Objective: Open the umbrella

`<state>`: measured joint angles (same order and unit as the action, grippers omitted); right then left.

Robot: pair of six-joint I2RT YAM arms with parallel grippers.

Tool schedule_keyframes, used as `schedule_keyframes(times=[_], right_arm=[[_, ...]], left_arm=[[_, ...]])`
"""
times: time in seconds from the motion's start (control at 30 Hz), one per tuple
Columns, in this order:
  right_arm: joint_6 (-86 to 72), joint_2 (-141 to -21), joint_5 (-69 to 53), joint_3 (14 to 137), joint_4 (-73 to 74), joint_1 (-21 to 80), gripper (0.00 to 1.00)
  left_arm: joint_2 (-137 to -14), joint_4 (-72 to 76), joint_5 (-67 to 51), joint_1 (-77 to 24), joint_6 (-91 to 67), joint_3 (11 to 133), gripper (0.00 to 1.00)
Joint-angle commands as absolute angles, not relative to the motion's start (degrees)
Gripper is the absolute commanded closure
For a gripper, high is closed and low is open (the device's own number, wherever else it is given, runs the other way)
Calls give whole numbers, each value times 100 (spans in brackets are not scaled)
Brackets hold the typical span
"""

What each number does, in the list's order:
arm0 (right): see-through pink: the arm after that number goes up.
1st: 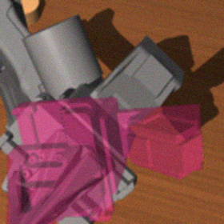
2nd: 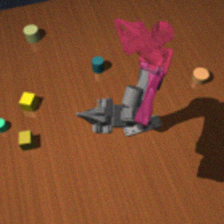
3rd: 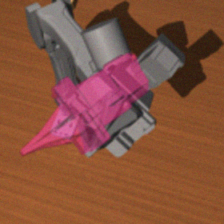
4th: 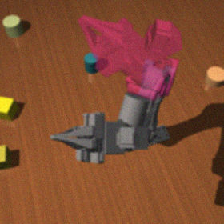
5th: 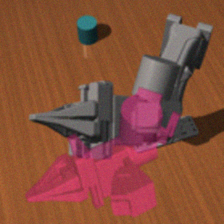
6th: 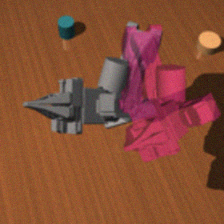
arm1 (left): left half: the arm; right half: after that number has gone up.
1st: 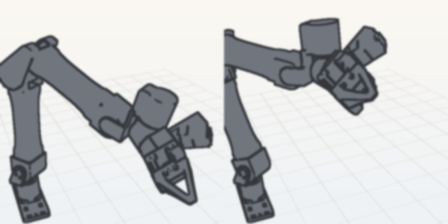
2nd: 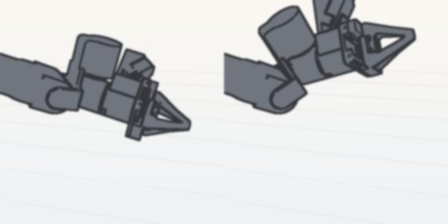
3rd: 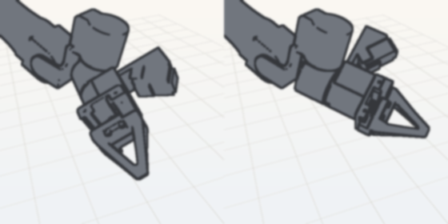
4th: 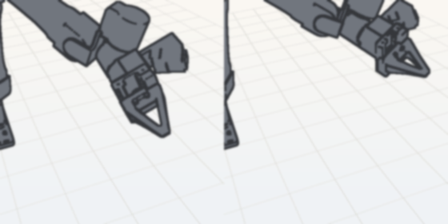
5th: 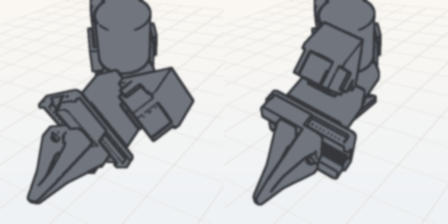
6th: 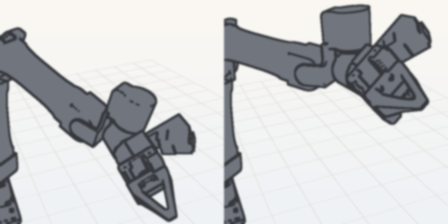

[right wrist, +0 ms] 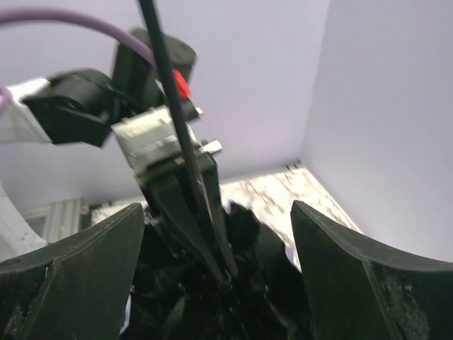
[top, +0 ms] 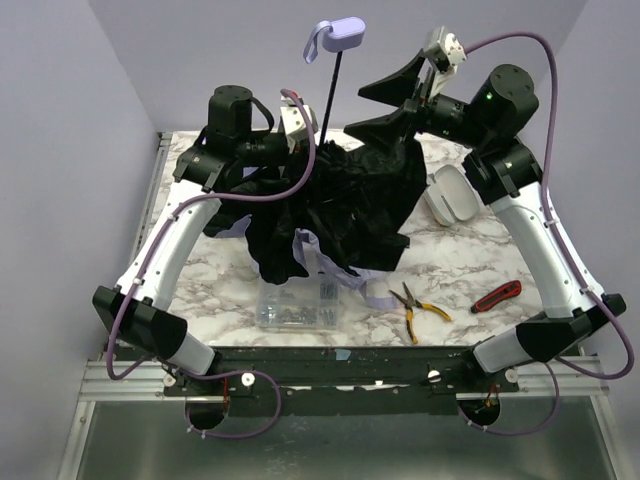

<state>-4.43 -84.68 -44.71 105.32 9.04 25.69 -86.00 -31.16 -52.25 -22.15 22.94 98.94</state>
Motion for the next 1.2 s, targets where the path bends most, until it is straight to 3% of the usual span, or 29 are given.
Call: schedule_keyframes(times=[0.0,0.5,0.57,0.67,0.8,0.83,1.17], right_arm=[[-1589,-8686,-5077,10643,-377,2608,15],[-1204,-9244,-4991,11052,-282,2847,53],[-1152,-9261,-4986,11048,-229,2850,66],[-1255,-9306,-4812,11084,-287,2852,99],[-1595,-9359,-4564,11152,-701,2843,99],[-1721,-9405,-4551,11223,-807,2846,99],[-2583,-9676,-4459,11871,-1375,2847,99]], left_arm=[[-8638,-2897,-5802,-2235,1878,10106,100],[-8923,-3264,-6038,-2461,1888,10333,100],[-8884,-3167,-6053,-2461,1849,10242,100],[-8734,-2730,-6048,-2397,1610,9853,96],[-8575,-2110,-5690,-2320,1405,9283,70],[-8571,-2027,-5587,-2316,1406,9198,68],[-8821,-1744,-4972,-2153,1575,8939,68]])
